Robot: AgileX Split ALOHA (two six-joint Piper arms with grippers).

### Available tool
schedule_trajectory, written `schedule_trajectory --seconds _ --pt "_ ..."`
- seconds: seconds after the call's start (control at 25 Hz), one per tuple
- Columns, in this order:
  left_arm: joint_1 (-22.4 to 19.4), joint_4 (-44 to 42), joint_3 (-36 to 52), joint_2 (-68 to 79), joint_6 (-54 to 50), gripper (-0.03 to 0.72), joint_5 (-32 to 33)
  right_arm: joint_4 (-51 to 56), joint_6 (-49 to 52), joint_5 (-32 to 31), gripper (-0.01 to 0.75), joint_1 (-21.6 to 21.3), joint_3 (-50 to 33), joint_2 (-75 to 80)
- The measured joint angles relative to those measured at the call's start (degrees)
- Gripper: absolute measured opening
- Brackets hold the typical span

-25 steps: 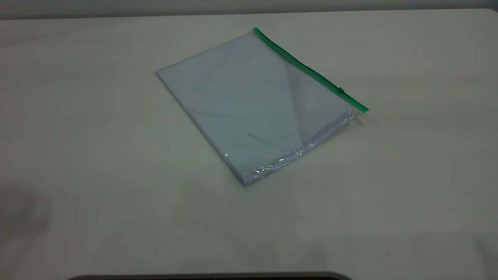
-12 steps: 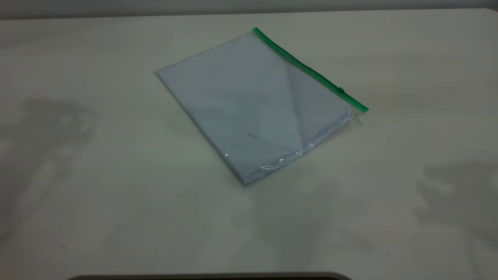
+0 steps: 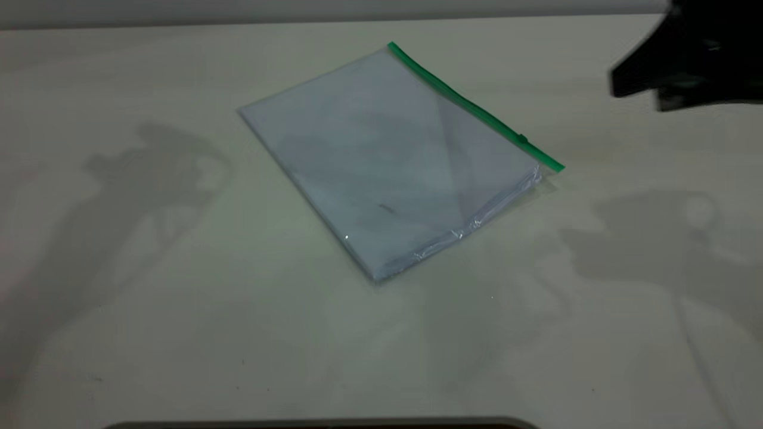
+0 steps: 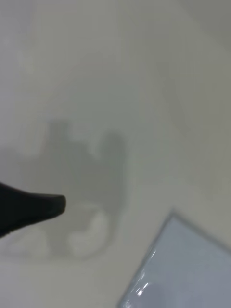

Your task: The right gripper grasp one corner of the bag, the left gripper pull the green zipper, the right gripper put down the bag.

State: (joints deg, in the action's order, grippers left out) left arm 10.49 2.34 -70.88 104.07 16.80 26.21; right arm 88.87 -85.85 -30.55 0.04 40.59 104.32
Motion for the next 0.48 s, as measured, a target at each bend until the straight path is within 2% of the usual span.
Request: schedule_trajectory --seconds 0.2,0.48 --pt "1.8 1.9 -0.3 2.5 0.0 0.585 0.4 10.1 -8.3 -3.5 0.578 0.0 4.9 11.5" --pt "1.9 2.3 -0.3 2.9 0.0 0.585 -1.1 13.2 -9.3 -7.6 0.578 0.0 10.3 24.1"
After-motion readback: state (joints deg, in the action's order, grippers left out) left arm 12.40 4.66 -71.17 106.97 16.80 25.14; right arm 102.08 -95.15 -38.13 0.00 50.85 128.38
